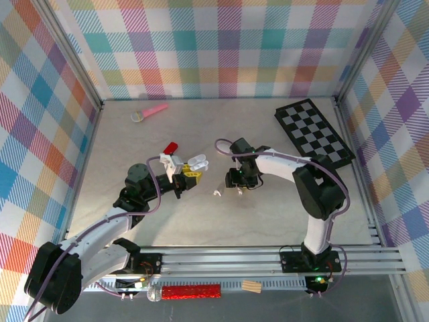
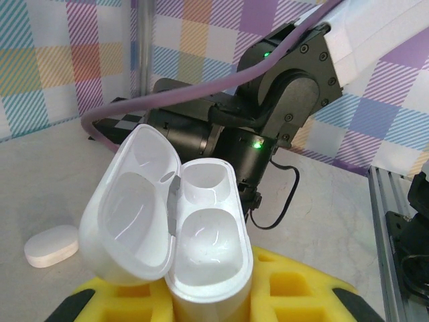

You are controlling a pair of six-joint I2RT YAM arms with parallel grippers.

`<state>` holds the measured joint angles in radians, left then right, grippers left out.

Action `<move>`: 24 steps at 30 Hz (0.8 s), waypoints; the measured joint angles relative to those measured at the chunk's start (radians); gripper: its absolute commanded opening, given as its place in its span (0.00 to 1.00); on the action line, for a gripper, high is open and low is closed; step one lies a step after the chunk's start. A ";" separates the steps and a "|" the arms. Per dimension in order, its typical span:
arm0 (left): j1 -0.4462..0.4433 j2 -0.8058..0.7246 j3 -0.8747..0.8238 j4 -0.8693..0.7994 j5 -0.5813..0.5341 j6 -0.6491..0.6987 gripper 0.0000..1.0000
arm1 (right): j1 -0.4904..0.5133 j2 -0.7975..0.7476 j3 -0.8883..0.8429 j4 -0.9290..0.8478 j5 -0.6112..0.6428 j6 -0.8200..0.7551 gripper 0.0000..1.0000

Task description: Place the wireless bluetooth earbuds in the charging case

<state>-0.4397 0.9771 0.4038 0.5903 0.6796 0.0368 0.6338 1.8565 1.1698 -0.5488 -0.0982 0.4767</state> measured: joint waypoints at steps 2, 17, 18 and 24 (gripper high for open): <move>0.000 0.000 0.000 0.000 0.000 0.000 0.00 | -0.002 0.003 0.010 0.000 -0.036 -0.019 0.55; 0.000 0.003 0.000 0.000 0.003 0.000 0.00 | 0.021 0.004 0.034 -0.003 -0.194 -0.130 0.54; 0.000 0.005 0.000 0.000 0.003 0.000 0.00 | 0.021 -0.010 0.024 0.004 -0.182 -0.126 0.55; 0.000 0.021 0.000 0.000 0.008 0.000 0.00 | 0.007 -0.159 -0.084 0.068 -0.068 -0.015 0.52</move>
<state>-0.4397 0.9977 0.4034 0.5903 0.6880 0.0368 0.6411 1.6978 1.0863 -0.4812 -0.1658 0.4618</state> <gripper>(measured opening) 0.206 0.538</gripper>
